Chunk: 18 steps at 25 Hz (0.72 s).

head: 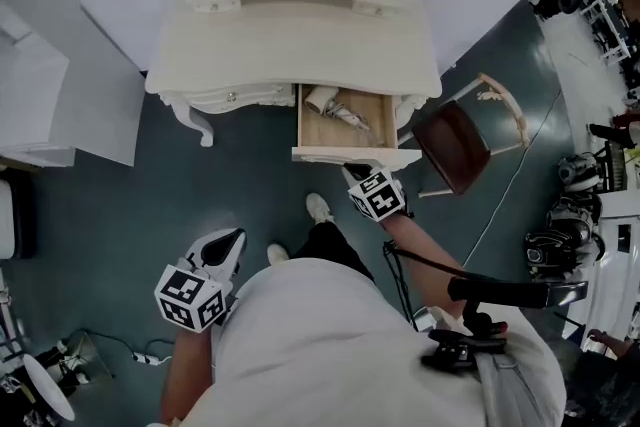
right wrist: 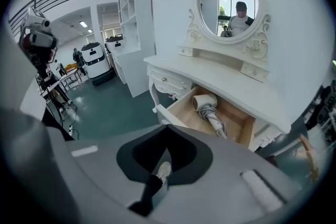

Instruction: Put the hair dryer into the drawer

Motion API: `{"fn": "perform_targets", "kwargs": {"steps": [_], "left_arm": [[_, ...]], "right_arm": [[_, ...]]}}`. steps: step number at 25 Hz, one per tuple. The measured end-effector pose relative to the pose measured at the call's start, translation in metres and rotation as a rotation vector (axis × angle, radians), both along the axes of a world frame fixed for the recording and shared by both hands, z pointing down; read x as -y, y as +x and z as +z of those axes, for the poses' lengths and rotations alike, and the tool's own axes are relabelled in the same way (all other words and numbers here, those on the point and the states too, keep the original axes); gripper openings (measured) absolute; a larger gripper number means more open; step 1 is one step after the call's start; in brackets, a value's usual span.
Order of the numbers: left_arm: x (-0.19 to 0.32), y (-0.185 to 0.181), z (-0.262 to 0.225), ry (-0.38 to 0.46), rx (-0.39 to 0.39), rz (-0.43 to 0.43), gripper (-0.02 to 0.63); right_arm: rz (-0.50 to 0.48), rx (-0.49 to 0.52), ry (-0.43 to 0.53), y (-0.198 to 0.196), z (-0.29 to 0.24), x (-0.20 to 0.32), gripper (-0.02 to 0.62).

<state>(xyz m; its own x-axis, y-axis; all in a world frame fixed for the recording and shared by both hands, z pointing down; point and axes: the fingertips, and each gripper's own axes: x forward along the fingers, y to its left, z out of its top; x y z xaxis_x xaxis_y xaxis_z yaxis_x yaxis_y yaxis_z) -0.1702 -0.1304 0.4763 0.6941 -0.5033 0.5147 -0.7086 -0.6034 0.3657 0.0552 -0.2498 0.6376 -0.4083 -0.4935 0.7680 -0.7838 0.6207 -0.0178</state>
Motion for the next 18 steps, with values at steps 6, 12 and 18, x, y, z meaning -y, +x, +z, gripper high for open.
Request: {"fn": "perform_targets", "kwargs": {"steps": [6, 12, 18], "left_arm": [[-0.027, -0.006, 0.009, -0.002, -0.011, 0.063, 0.003], [-0.043, -0.006, 0.020, -0.001, -0.020, 0.103, 0.003], [-0.051, -0.006, 0.019, 0.017, -0.009, 0.136, 0.003]], "right_arm": [[-0.027, 0.033, 0.020, -0.033, -0.030, -0.056, -0.002], [-0.097, 0.069, 0.042, -0.068, -0.059, -0.106, -0.002], [-0.178, 0.102, 0.061, -0.103, -0.084, -0.135, -0.002]]}}
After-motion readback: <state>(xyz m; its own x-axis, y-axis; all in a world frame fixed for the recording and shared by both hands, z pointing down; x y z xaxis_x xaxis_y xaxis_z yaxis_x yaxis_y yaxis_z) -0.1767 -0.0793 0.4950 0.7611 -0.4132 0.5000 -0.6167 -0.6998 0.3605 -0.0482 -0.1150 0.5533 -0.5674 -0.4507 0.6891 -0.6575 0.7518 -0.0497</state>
